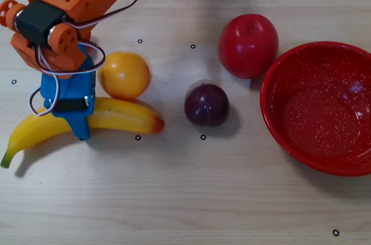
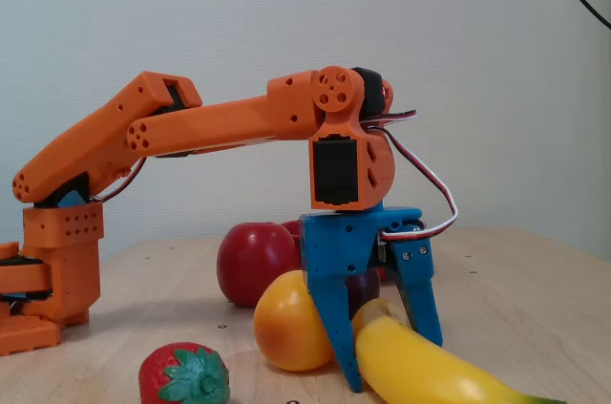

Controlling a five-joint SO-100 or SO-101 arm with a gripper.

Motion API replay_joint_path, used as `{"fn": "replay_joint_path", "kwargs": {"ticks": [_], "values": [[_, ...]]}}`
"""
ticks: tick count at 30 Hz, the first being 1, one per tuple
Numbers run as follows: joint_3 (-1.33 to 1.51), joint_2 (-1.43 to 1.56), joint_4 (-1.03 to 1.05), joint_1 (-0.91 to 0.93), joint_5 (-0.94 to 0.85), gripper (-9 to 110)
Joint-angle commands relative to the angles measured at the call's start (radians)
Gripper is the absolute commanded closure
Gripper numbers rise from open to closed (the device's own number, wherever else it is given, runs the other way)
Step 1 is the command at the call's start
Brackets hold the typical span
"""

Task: Put the banana in the red bowl.

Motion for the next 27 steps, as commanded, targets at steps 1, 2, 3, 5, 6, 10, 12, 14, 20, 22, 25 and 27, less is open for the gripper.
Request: {"fn": "replay_joint_path", "kwargs": {"ticks": [1,2,3,5,6,10,12,14,20,22,25,27], "values": [[-0.020,0.048,-0.005,-0.025,0.008,101],[-0.026,0.048,0.002,-0.025,-0.005,101],[-0.032,0.051,0.005,-0.023,-0.020,101],[-0.055,0.061,0.017,-0.018,-0.061,101],[-0.067,0.069,0.025,-0.014,-0.075,101],[-0.152,0.112,0.078,0.002,-0.143,101],[-0.242,0.117,0.140,0.014,-0.170,101],[-0.295,0.135,0.187,0.025,-0.196,101],[-0.350,0.213,0.230,0.052,-0.249,101],[-0.327,0.250,0.229,0.060,-0.258,101],[-0.273,0.314,0.219,0.075,-0.272,101],[-0.227,0.364,0.202,0.092,-0.288,101]]}}
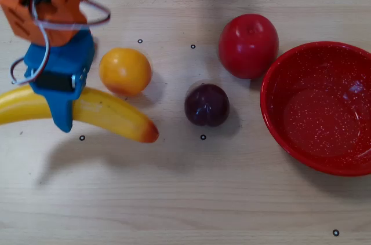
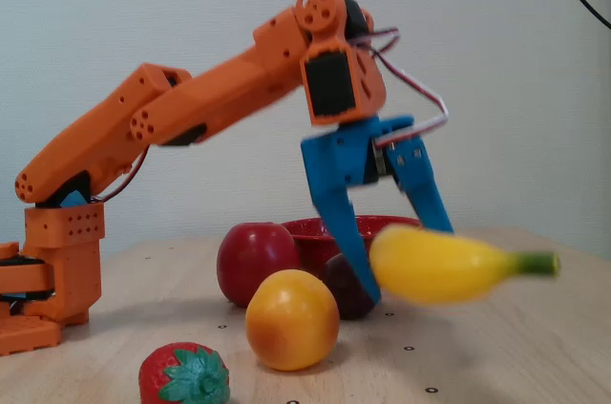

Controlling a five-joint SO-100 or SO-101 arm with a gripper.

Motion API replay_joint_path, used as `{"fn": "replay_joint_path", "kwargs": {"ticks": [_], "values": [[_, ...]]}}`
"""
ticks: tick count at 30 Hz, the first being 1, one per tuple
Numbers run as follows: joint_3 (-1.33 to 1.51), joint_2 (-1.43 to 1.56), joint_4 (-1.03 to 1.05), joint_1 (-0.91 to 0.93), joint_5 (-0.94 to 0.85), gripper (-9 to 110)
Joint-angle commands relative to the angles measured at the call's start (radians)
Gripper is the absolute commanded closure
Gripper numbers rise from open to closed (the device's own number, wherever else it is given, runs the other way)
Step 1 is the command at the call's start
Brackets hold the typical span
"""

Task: Put the banana in the red bowl.

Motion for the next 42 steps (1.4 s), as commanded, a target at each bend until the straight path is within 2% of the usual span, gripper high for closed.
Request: {"fn": "replay_joint_path", "kwargs": {"ticks": [1,14,27,34,42], "values": [[-0.009,0.253,0.052,0.055,-0.046,101],[0.474,0.693,-0.104,0.316,-0.183,101],[0.857,1.042,-0.160,0.707,-0.305,101],[0.963,1.114,-0.196,0.945,-0.362,101],[1.051,1.026,-0.293,1.052,-0.383,101]]}}
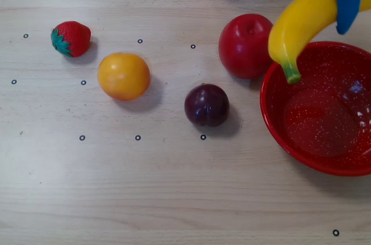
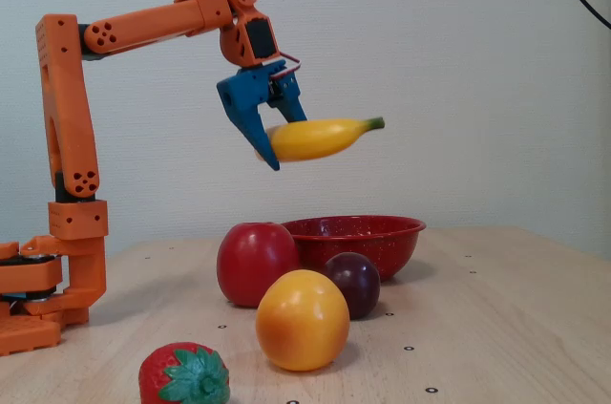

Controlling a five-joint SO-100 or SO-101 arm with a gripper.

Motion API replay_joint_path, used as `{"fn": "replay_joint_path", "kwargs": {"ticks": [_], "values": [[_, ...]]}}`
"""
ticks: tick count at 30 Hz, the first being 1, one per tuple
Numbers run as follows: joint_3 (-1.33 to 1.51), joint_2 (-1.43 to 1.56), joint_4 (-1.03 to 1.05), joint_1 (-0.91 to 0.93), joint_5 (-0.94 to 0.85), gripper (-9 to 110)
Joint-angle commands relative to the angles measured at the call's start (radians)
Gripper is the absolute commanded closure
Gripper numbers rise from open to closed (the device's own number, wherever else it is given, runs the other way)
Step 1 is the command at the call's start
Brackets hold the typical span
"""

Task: Put the banana in the red bowl.

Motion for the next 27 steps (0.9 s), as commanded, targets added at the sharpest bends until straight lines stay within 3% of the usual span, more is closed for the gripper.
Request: {"fn": "replay_joint_path", "kwargs": {"ticks": [1,4,15,18,27], "values": [[-0.038,0.034,-0.060,0.032,-0.006,101],[-0.038,-0.032,-0.117,0.037,0.000,99],[-0.035,-0.184,-0.250,0.044,-0.067,65],[-0.061,-0.206,-0.252,0.044,-0.078,67],[-0.173,-0.207,-0.195,-0.006,-0.092,88]]}}
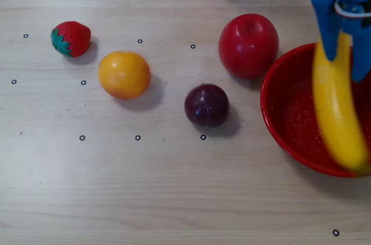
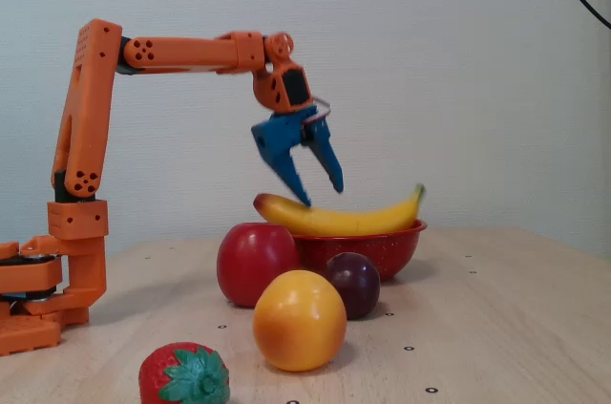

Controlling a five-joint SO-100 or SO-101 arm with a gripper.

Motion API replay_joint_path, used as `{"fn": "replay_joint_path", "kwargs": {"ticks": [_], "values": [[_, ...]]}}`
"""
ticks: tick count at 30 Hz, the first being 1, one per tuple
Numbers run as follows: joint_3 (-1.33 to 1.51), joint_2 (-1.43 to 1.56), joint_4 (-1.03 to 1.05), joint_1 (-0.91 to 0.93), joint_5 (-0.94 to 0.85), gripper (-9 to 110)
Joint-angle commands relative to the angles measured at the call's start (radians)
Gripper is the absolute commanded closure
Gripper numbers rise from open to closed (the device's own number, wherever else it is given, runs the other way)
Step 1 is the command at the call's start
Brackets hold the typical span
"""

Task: Put the banana in the red bowl.

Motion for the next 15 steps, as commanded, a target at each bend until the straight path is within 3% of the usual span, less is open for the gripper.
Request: {"fn": "replay_joint_path", "kwargs": {"ticks": [1,6,15], "values": [[-0.107,0.057,0.029,-0.031,-0.025,90],[-0.138,0.086,0.069,-0.066,-0.021,101],[-0.054,0.230,0.091,-0.133,-0.009,101]]}}
